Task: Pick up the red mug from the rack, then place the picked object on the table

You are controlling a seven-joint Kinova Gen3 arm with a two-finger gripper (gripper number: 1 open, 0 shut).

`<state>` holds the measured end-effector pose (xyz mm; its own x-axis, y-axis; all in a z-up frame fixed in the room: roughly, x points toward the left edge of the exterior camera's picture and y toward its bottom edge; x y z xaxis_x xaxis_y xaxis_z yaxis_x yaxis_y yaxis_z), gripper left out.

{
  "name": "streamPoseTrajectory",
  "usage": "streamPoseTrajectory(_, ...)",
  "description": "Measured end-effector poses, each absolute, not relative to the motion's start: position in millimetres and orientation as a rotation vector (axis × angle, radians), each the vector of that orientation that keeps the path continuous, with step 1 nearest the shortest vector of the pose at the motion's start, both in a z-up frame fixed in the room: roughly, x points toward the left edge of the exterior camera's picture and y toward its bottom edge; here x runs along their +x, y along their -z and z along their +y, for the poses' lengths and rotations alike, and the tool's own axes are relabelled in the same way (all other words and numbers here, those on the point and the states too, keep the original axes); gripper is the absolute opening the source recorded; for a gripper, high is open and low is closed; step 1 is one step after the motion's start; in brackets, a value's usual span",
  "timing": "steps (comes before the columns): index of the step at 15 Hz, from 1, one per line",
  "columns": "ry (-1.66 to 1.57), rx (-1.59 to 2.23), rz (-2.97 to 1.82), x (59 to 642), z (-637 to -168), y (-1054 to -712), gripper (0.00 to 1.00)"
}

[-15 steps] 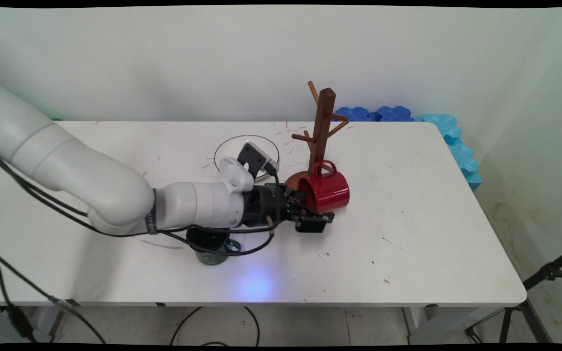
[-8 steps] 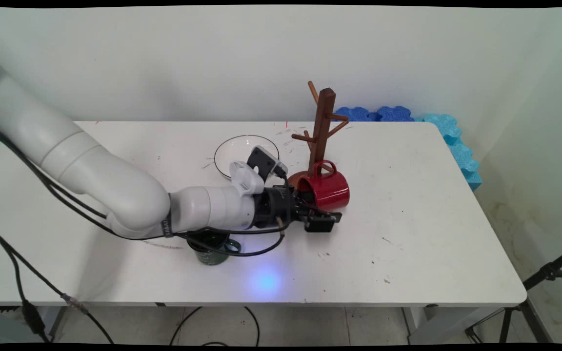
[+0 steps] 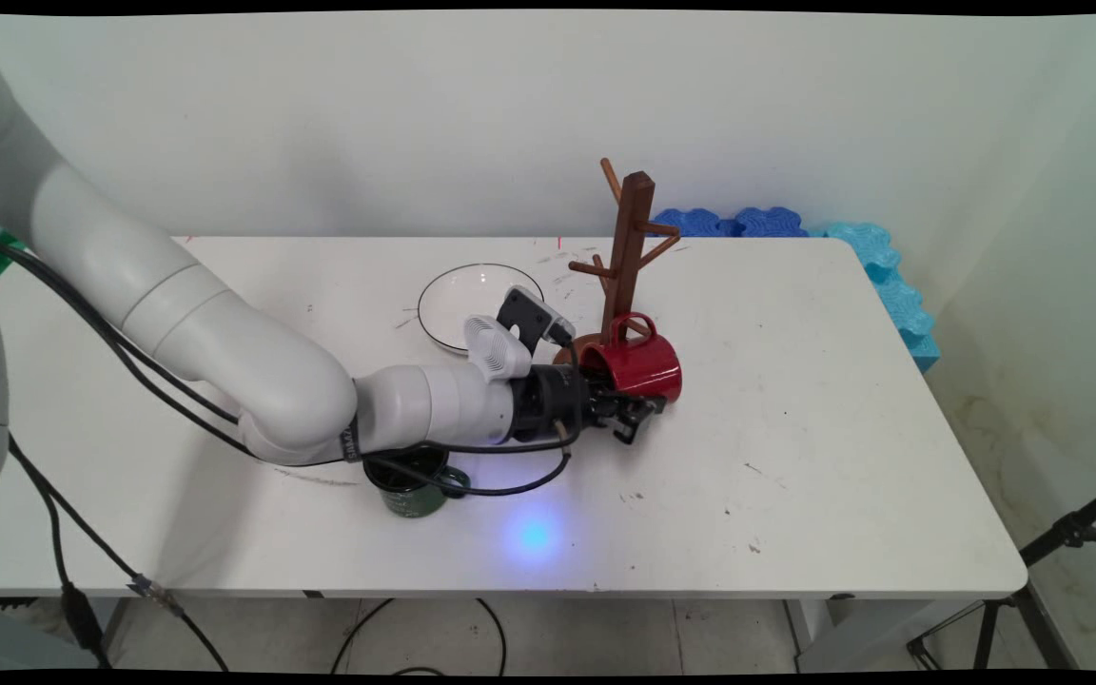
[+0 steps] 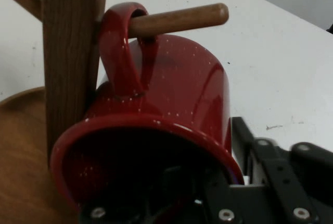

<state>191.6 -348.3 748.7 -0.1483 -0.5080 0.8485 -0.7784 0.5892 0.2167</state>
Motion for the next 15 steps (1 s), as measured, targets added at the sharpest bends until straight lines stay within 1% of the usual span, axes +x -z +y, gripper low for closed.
streamPoseTrajectory(7,-0.323,1.030,-1.800,187,-349,-748,0.00)
streamPoseTrajectory(15,-0.281,0.970,-1.798,178,-333,-762,0.00)
